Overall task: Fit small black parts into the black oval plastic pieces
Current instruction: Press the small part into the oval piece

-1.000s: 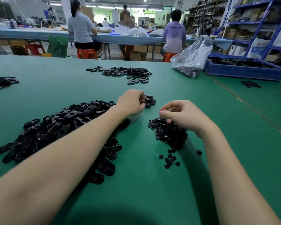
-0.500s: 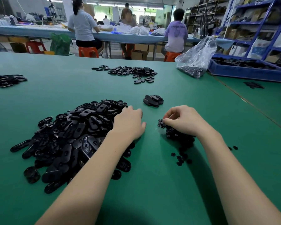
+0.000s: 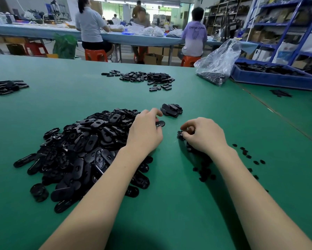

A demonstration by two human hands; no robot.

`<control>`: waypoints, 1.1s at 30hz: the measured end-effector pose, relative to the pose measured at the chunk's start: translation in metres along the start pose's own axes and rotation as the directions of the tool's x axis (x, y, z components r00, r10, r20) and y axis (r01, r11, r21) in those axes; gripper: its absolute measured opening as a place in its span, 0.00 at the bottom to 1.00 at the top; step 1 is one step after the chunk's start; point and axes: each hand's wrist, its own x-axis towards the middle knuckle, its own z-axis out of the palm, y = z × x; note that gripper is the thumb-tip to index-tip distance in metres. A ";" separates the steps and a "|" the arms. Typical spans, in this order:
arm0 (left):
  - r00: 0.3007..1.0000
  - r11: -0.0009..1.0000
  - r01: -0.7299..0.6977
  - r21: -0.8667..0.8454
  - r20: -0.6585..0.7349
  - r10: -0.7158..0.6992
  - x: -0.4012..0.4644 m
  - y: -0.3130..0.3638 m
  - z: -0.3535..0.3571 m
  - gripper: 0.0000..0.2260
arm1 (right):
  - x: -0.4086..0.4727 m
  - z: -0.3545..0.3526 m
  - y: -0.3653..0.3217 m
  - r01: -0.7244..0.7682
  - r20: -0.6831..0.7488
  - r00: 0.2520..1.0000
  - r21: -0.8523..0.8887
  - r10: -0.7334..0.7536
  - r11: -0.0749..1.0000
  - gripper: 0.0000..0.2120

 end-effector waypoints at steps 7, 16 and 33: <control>0.988 0.934 0.153 -0.322 0.080 -0.134 -0.003 0.006 0.010 0.08 | -0.004 0.006 -0.005 -0.020 -0.016 1.000 -0.062 0.019 0.998 0.09; 0.931 0.624 0.363 -0.692 0.240 -0.275 -0.002 0.005 0.009 0.05 | -0.001 -0.004 -0.004 -0.103 0.025 0.995 0.259 0.100 0.961 0.03; 0.951 0.549 0.309 -0.777 0.244 -0.191 -0.002 0.006 0.005 0.10 | 0.000 -0.013 -0.012 -0.252 0.216 0.967 0.694 0.138 0.675 0.02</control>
